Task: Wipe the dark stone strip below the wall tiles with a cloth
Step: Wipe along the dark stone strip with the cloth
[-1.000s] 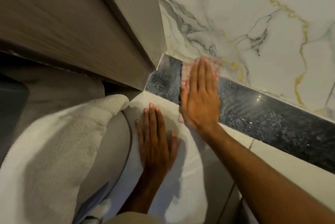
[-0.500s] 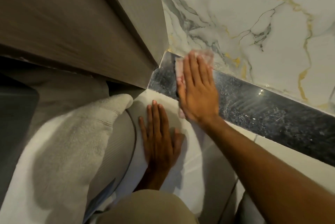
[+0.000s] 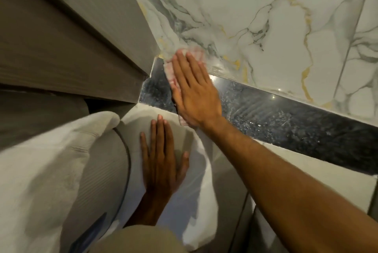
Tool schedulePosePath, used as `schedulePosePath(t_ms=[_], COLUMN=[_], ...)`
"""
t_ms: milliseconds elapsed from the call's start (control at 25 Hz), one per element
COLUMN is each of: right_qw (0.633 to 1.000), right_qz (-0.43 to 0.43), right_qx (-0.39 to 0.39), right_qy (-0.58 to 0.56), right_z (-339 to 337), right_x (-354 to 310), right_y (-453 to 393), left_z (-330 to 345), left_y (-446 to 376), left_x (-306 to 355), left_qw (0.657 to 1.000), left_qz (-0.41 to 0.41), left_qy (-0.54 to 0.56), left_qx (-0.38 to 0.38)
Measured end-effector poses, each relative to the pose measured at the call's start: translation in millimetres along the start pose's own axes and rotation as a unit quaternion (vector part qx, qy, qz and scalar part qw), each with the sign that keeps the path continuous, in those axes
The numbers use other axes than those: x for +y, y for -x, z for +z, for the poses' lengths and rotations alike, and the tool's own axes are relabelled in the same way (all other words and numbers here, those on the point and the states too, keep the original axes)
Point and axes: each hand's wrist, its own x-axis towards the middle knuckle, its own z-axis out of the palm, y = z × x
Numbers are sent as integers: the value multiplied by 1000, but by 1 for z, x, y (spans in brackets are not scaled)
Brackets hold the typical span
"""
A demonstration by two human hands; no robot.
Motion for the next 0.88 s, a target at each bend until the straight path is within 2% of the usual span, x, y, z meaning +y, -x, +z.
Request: schedulePosePath(t_ms=[120, 200, 360, 400, 480, 560, 600, 680, 760, 800, 880], right_qw=[994, 995, 998, 998, 999, 999, 999, 998, 983, 977, 985], right_qz=[-101, -100, 44, 56, 19, -25, -20, 62, 176, 202, 156], right_qx=[-26, -21, 31, 33, 30, 14, 5, -1, 43, 58, 65], right_qy=[13, 8, -9, -17, -39, -45, -38, -20, -18, -22, -45], right_z=[0, -4, -7, -3, 5, 3, -1, -7, -8, -6, 1], right_x=[16, 42, 43, 35, 29, 41, 54, 82, 88, 83, 68], right_y=[69, 116, 56, 44, 61, 120, 148, 162, 131, 114, 108], left_z=[-7, -12, -6, -4, -5, -7, -7, -7, -3, 0, 3], left_y=[-2, -2, -6, -6, -6, -8, -9, -14, -18, -20, -22], left_x=[3, 5, 4, 4, 7, 9, 10, 18, 26, 29, 34], left_qw=[1000, 999, 998, 998, 998, 997, 996, 991, 986, 985, 983], left_qz=[8, 31, 61, 57, 56, 77, 90, 124, 157, 167, 174], left_qy=[3, -19, -27, -21, -9, 4, 13, 28, 33, 35, 37], left_qx=[1, -8, 0, -1, -6, -7, -15, -33, -40, -40, -39])
